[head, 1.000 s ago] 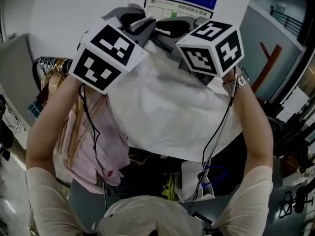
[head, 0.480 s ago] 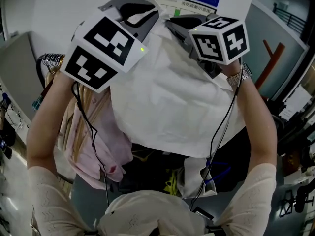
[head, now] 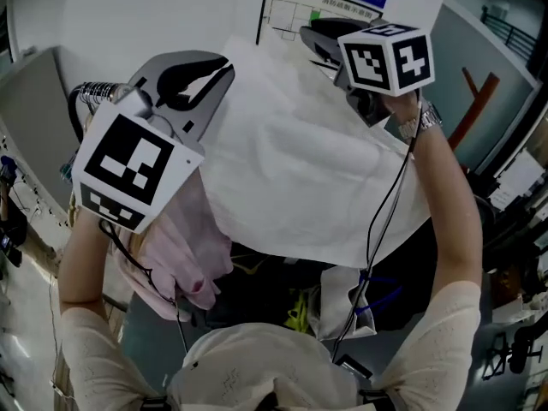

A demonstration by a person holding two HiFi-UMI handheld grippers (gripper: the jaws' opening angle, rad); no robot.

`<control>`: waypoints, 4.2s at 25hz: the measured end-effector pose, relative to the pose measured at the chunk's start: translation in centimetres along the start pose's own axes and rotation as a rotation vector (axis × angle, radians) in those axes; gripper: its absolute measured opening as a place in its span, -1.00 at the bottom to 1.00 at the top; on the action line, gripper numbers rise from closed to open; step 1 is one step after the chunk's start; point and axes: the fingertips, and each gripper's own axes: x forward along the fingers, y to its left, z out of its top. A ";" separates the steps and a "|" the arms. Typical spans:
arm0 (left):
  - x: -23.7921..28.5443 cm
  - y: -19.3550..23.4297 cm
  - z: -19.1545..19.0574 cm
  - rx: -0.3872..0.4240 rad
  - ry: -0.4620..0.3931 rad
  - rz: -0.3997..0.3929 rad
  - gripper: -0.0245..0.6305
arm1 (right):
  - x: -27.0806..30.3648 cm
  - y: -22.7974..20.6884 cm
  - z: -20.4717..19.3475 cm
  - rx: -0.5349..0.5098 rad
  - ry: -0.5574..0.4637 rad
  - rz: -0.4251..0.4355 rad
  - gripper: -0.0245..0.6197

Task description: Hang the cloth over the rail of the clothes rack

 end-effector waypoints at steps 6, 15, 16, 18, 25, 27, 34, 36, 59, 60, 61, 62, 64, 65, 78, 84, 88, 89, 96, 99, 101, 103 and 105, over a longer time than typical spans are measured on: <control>-2.6 -2.3 -2.7 -0.129 -0.037 0.000 -0.85 | -0.7 -1.2 0.8 0.055 -0.050 -0.076 -0.65; -4.8 -3.1 -7.7 -0.413 0.020 0.138 -0.82 | -9.6 2.3 6.9 0.040 -0.259 -0.073 -0.65; -5.0 -3.1 -8.3 -0.445 0.018 0.157 -0.76 | -11.5 3.6 6.9 0.030 -0.273 -0.066 -0.65; -5.3 -3.9 -9.2 -0.515 -0.001 0.177 -0.62 | -15.0 6.8 5.4 -0.004 -0.288 -0.043 -0.62; -5.6 -7.0 -13.6 -0.701 -0.007 0.285 -0.44 | -25.2 10.3 -9.9 0.225 -0.304 -0.234 -0.58; -5.2 -7.9 -14.8 -0.775 -0.006 0.284 -0.43 | -27.3 10.7 -14.1 0.302 -0.249 -0.290 -0.58; -3.6 -9.5 -17.0 -0.787 0.053 0.202 -0.43 | -33.1 9.1 -20.7 0.397 -0.140 -0.450 -0.58; -3.6 -9.1 -17.5 -0.807 0.055 0.199 -0.43 | -33.2 8.5 -21.8 0.403 -0.113 -0.445 -0.58; -3.6 -4.5 -12.0 -0.724 -0.047 0.071 -0.87 | -30.2 9.2 -17.9 0.456 -0.229 -0.326 -0.85; -3.6 -3.9 -11.9 -0.709 -0.045 0.074 -0.87 | -29.9 9.2 -17.9 0.460 -0.227 -0.325 -0.85; -3.6 -3.5 -11.9 -0.700 -0.042 0.078 -0.87 | -29.6 9.3 -18.1 0.466 -0.225 -0.324 -0.85; -3.5 -3.2 -12.0 -0.697 -0.041 0.083 -0.87 | -29.3 9.2 -18.3 0.473 -0.227 -0.325 -0.85; -3.4 -3.2 -12.5 -0.691 -0.045 0.104 -0.87 | -29.0 9.1 -18.5 0.487 -0.256 -0.338 -0.85; -3.3 -3.4 -12.7 -0.677 -0.047 0.127 -0.87 | -29.0 9.0 -18.6 0.492 -0.272 -0.348 -0.85; -7.6 -4.6 -12.8 -0.427 -0.163 0.580 -0.37 | -34.0 8.9 -20.6 0.359 -0.310 -0.742 -0.59; -9.7 -14.0 -11.9 -0.545 -0.431 0.357 -0.89 | -30.9 17.0 -23.8 0.396 -0.348 -0.587 -0.87; -8.8 -20.4 -13.9 -0.613 -0.323 0.194 -0.89 | -28.2 21.8 -26.1 0.423 -0.343 -0.476 -0.87; -8.7 -21.8 -14.5 -0.632 -0.296 0.162 -0.89 | -27.5 22.8 -26.9 0.438 -0.331 -0.457 -0.87; -9.1 -28.8 -17.6 -0.707 -0.198 0.049 -0.89 | -24.9 26.8 -32.1 0.497 -0.210 -0.486 -0.87; -9.8 -31.4 -19.4 -0.690 -0.173 0.060 -0.89 | -24.6 27.9 -33.6 0.518 -0.184 -0.545 -0.87; -10.1 -33.0 -20.6 -0.704 -0.135 0.044 -0.89 | -23.9 28.7 -34.3 0.508 -0.158 -0.543 -0.87; -10.1 -34.3 -21.3 -0.714 -0.106 0.024 -0.89 | -23.3 29.2 -35.0 0.509 -0.142 -0.525 -0.87; -10.4 -35.4 -21.9 -0.719 -0.073 0.018 -0.89 | -23.2 29.6 -35.4 0.508 -0.139 -0.521 -0.87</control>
